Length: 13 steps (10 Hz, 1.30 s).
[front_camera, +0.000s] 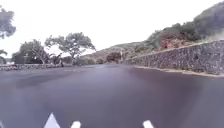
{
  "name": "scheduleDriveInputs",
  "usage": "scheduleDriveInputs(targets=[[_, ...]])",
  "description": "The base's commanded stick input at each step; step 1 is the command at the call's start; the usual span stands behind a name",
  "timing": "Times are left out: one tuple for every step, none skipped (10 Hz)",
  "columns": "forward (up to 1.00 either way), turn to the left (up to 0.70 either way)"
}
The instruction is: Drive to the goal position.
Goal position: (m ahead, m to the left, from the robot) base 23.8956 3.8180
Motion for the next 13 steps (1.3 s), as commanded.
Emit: scheduleDriveInputs(targets=[[0.70, 0.00], [0.70, 0.00], [0.70, 0.00], [0.70, 0.00], [0.70, 0.00], [0.70, 0.00], [0.70, 0.00], [0.70, 0.00], [0.70, 0.00], [0.70, 0.00], [0.70, 0.00], [0.70, 0.00], [0.70, 0.00]])
